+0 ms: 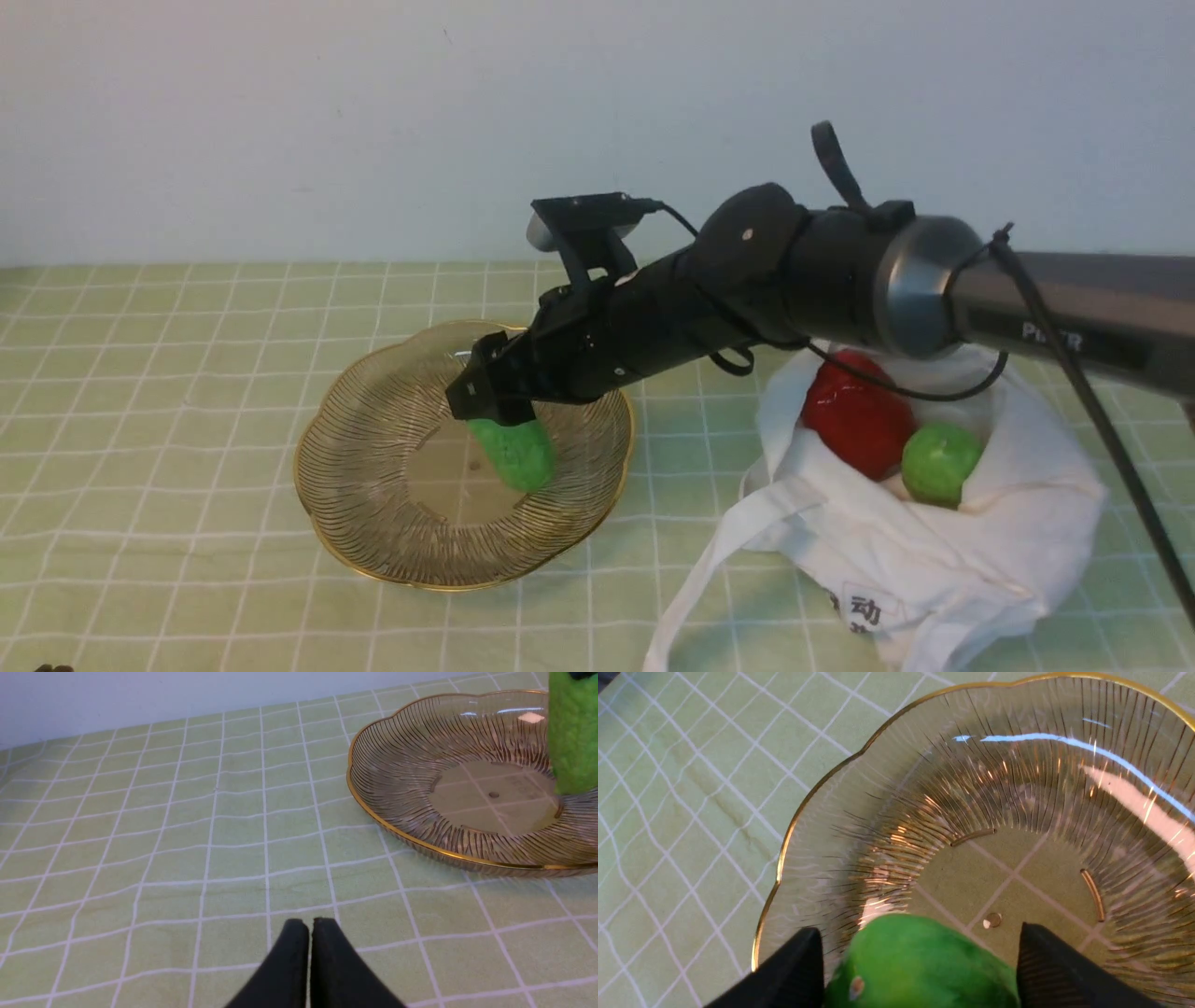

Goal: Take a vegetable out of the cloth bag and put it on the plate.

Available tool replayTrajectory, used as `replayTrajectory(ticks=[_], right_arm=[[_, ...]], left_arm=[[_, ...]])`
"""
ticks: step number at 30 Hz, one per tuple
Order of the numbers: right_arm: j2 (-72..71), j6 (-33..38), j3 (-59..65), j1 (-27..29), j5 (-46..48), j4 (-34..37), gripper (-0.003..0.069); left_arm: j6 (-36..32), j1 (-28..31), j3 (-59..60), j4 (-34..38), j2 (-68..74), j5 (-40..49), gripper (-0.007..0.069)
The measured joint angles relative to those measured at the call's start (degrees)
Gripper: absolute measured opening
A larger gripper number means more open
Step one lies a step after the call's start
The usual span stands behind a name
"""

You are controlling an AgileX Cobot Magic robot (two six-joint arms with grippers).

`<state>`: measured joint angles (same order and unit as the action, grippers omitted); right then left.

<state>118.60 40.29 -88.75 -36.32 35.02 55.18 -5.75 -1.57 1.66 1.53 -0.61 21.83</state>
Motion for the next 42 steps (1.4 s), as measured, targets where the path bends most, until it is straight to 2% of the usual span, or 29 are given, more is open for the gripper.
replayTrajectory(ticks=[3, 5, 10, 14, 16, 21, 22, 24, 25, 26, 27, 31, 35, 42], right_arm=[[0.1, -0.9, -0.1, 0.0, 0.2, 0.0, 0.0646], [0.0, -2.2, -0.1, 0.0, 0.3, -0.1, 0.0676], [-3.5, -4.3, -0.1, 1.0, 2.7, -2.9, 0.069], [-8.4, -5.6, -0.1, 3.1, 5.3, -5.8, 0.0668], [-13.9, -8.8, -0.1, 5.2, 8.7, -8.9, 0.0619], [-26.2, -17.2, -0.1, 10.3, 15.5, -19.5, 0.0422], [-28.7, -18.9, -0.1, 11.4, 16.5, -21.9, 0.0373], [-38.2, -25.0, 0.2, 13.9, 19.2, -31.0, 0.0162], [-40.8, -27.1, 0.4, 14.3, 19.6, -34.1, 0.0109], [-41.4, -27.1, 0.5, 14.4, 19.6, -34.1, 0.0097], [-46.2, -30.4, 1.7, 14.7, 19.6, -38.7, 0.0033], [-58.2, -36.2, 6.9, 14.8, 16.4, -44.7, -0.0006], [-77.3, -40.9, 23.3, 14.8, 4.1, -47.9, -0.0014], [-103.9, -43.2, 51.0, 14.8, -18.0, -47.2, -0.0014]], left_arm=[[0.0, 0.0, 0.0, 0.0, 0.0, 0.0, -0.0005], [0.0, 0.0, 0.0, 0.0, 0.0, 0.0, -0.0005], [0.0, 0.0, 0.0, 0.0, 0.0, 0.0, -0.0005], [0.0, 0.0, 0.0, 0.0, 0.0, 0.0, -0.0005], [0.0, 0.0, 0.0, 0.0, 0.0, 0.0, -0.0005], [0.0, 0.0, 0.0, 0.0, 0.0, 0.0, -0.0005], [0.0, 0.0, 0.0, 0.0, 0.0, 0.0, -0.0005], [0.0, 0.0, 0.0, 0.0, 0.0, 0.0, -0.0005], [0.0, 0.0, 0.0, 0.0, 0.0, 0.0, -0.0005], [0.0, 0.0, 0.0, 0.0, 0.0, 0.0, -0.0005], [0.0, 0.0, 0.0, 0.0, 0.0, 0.0, -0.0005], [0.0, 0.0, 0.0, 0.0, 0.0, 0.0, -0.0005], [0.0, 0.0, 0.0, 0.0, 0.0, 0.0, -0.0005], [0.0, 0.0, 0.0, 0.0, 0.0, 0.0, -0.0005]])
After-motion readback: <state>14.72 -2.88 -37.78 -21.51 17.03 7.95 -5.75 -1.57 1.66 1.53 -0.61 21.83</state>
